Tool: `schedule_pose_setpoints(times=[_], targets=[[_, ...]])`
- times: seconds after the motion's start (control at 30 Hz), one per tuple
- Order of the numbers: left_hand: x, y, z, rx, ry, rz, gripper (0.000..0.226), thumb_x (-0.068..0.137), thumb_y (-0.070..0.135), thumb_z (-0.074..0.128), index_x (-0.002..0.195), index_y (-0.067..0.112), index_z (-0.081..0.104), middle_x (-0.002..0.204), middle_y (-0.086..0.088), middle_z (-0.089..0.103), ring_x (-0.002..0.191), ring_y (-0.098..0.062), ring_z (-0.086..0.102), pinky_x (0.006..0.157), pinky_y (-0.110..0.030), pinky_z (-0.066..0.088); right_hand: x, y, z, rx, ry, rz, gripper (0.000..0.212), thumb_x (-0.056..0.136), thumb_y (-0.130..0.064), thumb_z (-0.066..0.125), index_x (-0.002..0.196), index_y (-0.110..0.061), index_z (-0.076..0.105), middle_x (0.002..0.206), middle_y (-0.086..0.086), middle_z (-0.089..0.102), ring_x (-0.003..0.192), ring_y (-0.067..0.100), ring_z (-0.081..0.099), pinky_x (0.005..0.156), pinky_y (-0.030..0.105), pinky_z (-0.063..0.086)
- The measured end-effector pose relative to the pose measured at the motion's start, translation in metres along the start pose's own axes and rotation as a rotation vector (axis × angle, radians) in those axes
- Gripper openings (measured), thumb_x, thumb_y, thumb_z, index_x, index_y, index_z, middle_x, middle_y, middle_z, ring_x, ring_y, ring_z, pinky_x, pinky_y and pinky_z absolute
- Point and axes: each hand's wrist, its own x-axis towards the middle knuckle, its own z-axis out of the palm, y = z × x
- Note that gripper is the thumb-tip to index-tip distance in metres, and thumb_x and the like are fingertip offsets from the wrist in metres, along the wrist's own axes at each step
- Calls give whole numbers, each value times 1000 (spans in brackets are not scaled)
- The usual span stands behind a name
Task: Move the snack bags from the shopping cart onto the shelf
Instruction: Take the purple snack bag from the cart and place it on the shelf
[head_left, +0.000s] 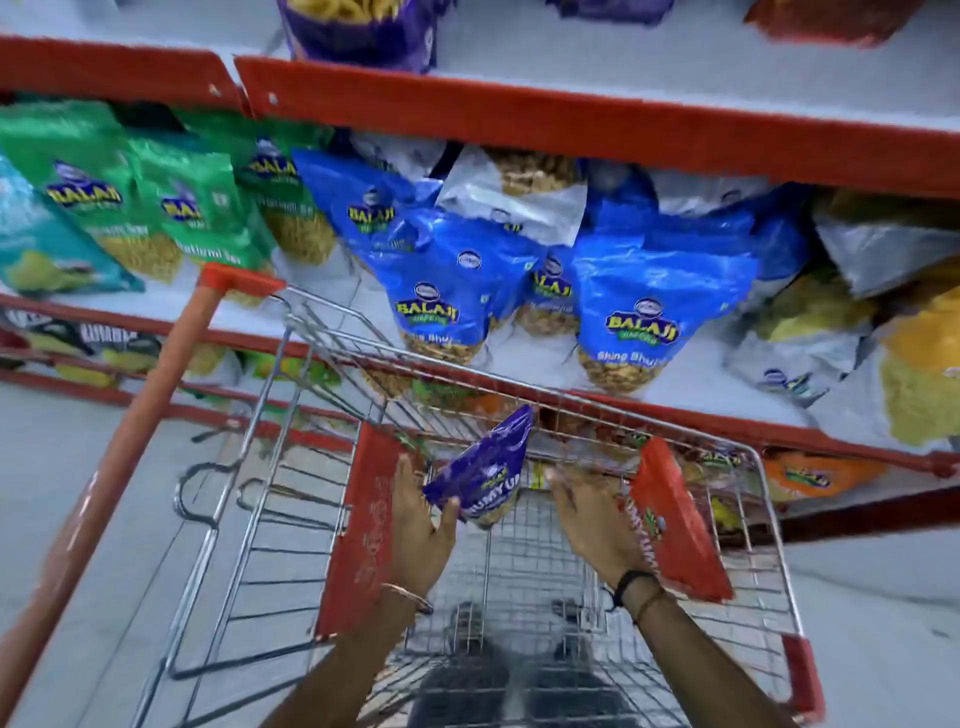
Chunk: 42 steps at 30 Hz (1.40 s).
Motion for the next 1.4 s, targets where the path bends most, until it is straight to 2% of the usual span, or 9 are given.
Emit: schedule_pose_setpoints(times=[0.07, 0.17, 0.3, 0.43, 0.6, 0.73, 0.9, 1.13, 1.4], targets=[[15, -26, 15, 30, -16, -85, 90, 76, 63, 42, 140, 10, 7, 152, -22, 16, 141, -30, 18, 117, -43, 19, 23, 13, 19, 114, -70, 81, 39, 94, -40, 33, 105, -16, 62, 51, 3, 54, 44, 16, 47, 47, 30, 41], [35, -81, 40, 134, -157, -283, 101, 70, 76, 31, 126, -8, 38, 119, -35, 55, 113, -43, 52, 97, -43, 39, 60, 33, 48, 237, -162, 169, 35, 96, -21, 36, 110, 2, 59, 115, 23, 63, 97, 38, 59, 83, 37, 50], [57, -91, 53, 93, -368, -315, 61, 79, 35, 52, 126, -3, 42, 120, -22, 56, 114, -29, 52, 85, -29, 33, 101, 43, 71, 465, -223, 203, 32, 95, -2, 30, 108, -6, 59, 103, 9, 65, 91, 5, 59, 70, 5, 45], [65, -112, 82, -75, -260, -373, 36, 86, 7, 52, 118, -8, 50, 126, -28, 53, 121, -26, 46, 93, -32, 34, 133, 71, 104, 681, -254, 157, 33, 86, 10, 40, 105, -13, 52, 91, -18, 72, 82, -5, 63, 73, 13, 51], [67, -129, 105, -233, -54, -576, 25, 90, 4, 40, 88, -15, 57, 91, -38, 60, 83, -21, 44, 75, -30, 31, 140, 73, 120, 713, -139, 203, 37, 82, 17, 42, 116, 7, 53, 106, 5, 59, 86, 8, 60, 73, 10, 49], [69, -130, 105, -313, 11, -601, 26, 90, 4, 41, 73, -8, 55, 65, -32, 48, 70, -22, 38, 71, -36, 29, 125, 87, 126, 811, -61, 307, 33, 79, 20, 41, 94, -1, 62, 91, 5, 63, 81, 17, 55, 74, 30, 45], [68, -86, 82, -467, 38, -517, 29, 90, 2, 40, 66, 13, 50, 65, 1, 45, 69, -17, 39, 61, -33, 31, 90, 75, 105, 1002, -23, 393, 28, 82, 15, 41, 76, -7, 58, 82, 4, 64, 73, 13, 64, 68, 32, 58], [54, -2, 27, -570, -3, -361, 24, 91, 20, 46, 68, 24, 54, 79, -7, 59, 78, -21, 51, 72, -39, 39, 39, 20, 24, 1132, 102, 209, 23, 87, 4, 46, 75, -12, 57, 75, -4, 71, 70, 7, 68, 60, 23, 58], [28, 145, -59, -732, -52, -55, 27, 90, 13, 46, 65, 17, 55, 51, 15, 66, 58, -3, 59, 68, -37, 46, -11, -48, -109, 1252, 88, -56, 10, 77, -16, 65, 81, -15, 55, 76, 2, 63, 72, 16, 57, 67, 33, 57]])
